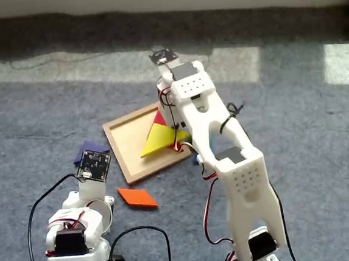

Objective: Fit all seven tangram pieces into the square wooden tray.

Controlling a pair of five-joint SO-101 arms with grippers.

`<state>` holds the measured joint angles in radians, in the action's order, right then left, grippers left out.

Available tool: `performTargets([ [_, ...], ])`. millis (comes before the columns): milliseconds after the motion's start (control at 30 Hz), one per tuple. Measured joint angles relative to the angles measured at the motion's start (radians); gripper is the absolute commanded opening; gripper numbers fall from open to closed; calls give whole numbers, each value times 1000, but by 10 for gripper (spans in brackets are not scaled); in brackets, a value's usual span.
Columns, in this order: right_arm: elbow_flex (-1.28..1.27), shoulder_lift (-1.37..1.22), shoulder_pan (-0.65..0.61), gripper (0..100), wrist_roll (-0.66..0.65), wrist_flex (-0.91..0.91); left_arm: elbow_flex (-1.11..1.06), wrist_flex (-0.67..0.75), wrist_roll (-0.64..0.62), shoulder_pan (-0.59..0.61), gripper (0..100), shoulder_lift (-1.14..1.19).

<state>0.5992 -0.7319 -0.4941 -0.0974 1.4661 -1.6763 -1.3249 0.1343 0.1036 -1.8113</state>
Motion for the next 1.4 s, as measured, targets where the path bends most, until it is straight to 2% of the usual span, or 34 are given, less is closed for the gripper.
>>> performTargets([
  [300,5,0,-49,48,0,63,0,0,0,0,5,0],
  [767,6,35,-51,48,0,66,0,0,0,0,5,0],
  [1033,6,35,-123,48,0,97,0,0,0,0,5,0],
  [1400,6,35,-130,48,0,101,0,0,0,0,5,0],
])
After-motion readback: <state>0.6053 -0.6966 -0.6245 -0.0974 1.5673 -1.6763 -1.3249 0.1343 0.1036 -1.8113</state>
